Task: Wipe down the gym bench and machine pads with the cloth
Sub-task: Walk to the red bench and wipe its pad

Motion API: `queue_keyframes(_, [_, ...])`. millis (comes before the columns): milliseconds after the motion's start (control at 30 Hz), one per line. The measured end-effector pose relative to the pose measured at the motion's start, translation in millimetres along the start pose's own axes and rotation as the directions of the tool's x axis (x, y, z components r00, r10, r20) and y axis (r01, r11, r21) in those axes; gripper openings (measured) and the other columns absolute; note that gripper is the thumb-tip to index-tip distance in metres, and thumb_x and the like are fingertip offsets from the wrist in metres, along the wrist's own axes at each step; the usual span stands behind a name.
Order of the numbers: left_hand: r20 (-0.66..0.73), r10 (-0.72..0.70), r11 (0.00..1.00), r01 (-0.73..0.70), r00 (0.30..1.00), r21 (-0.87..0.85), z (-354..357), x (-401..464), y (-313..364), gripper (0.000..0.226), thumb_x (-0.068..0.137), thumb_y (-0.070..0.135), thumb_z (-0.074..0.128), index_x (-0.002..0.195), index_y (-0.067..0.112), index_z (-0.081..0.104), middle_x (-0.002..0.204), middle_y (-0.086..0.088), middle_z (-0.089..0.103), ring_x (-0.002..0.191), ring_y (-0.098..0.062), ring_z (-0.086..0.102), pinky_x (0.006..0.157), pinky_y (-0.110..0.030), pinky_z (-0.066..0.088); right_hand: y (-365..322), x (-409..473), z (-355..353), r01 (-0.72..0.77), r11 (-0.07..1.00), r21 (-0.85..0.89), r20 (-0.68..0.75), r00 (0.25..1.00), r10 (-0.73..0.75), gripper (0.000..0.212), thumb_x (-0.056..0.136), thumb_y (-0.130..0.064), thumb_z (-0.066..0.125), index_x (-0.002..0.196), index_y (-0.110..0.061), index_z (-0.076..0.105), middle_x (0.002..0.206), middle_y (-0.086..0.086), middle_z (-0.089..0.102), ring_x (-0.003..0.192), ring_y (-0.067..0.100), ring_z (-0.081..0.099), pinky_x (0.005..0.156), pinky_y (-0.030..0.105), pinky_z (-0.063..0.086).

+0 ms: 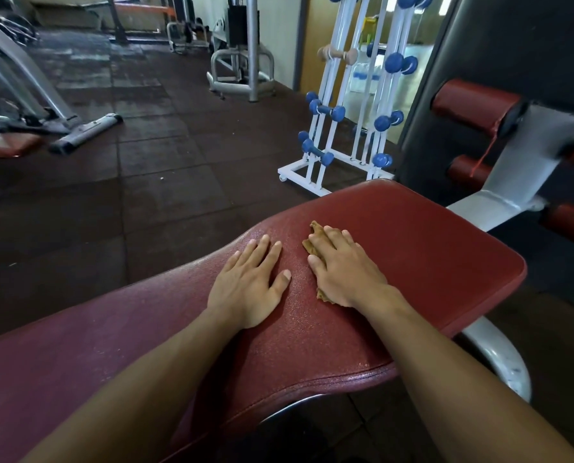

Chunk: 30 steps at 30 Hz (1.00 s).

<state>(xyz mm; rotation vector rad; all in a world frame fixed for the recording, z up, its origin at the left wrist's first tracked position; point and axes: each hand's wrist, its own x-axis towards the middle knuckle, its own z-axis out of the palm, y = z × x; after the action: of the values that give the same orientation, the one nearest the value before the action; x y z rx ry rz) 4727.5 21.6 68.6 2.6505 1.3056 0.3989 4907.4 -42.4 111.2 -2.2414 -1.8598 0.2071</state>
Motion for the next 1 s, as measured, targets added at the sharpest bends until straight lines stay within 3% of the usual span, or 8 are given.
queue_keyframes(400, [0.012,-0.007,1.0,0.007,1.0,-0.025,0,0,0,0.064,0.098,0.058,0.016,0.154,0.031,0.007,0.163,0.006,0.0,0.148,-0.011,-0.004,0.12,-0.033,-0.001,-4,-2,-1,-0.015,1.0,0.024,-0.023,1.0,0.015,0.046,0.103,-0.04,0.031,0.149,-0.03,0.031,0.161,-0.001,0.017,0.149,0.025,0.011,0.118,0.041,0.013])
queue_keyframes(733, [0.033,0.023,0.997,-0.02,0.999,-0.074,-7,-5,-1,0.06,0.101,0.05,0.023,0.154,0.024,0.015,0.163,0.0,0.006,0.149,-0.015,0.0,0.12,-0.034,0.001,-13,-8,0,-0.075,0.991,0.108,-0.078,0.993,0.083,0.039,0.103,-0.033,0.037,0.141,-0.028,0.044,0.156,-0.003,0.031,0.146,0.022,0.023,0.112,0.045,0.028])
queue_keyframes(867, [0.174,-0.043,0.981,0.075,0.984,-0.181,-32,-41,2,0.059,0.101,0.045,0.029,0.154,0.023,0.015,0.163,0.0,0.003,0.149,-0.015,-0.004,0.12,-0.035,0.001,-23,-25,-3,-0.079,0.98,0.181,-0.041,0.995,0.088,0.037,0.102,-0.031,0.038,0.137,-0.026,0.05,0.151,-0.004,0.041,0.143,0.019,0.031,0.112,0.045,0.034])
queue_keyframes(1000, [0.336,-0.116,0.966,0.185,0.935,-0.181,-90,-95,-2,0.06,0.101,0.045,0.03,0.154,0.021,0.015,0.163,0.0,0.002,0.149,-0.016,-0.005,0.12,-0.036,0.003,-60,-59,-27,-0.062,0.954,0.293,0.02,0.998,0.059,0.035,0.101,-0.023,0.042,0.133,-0.024,0.056,0.142,-0.01,0.051,0.131,0.01,0.045,0.109,0.033,0.039])
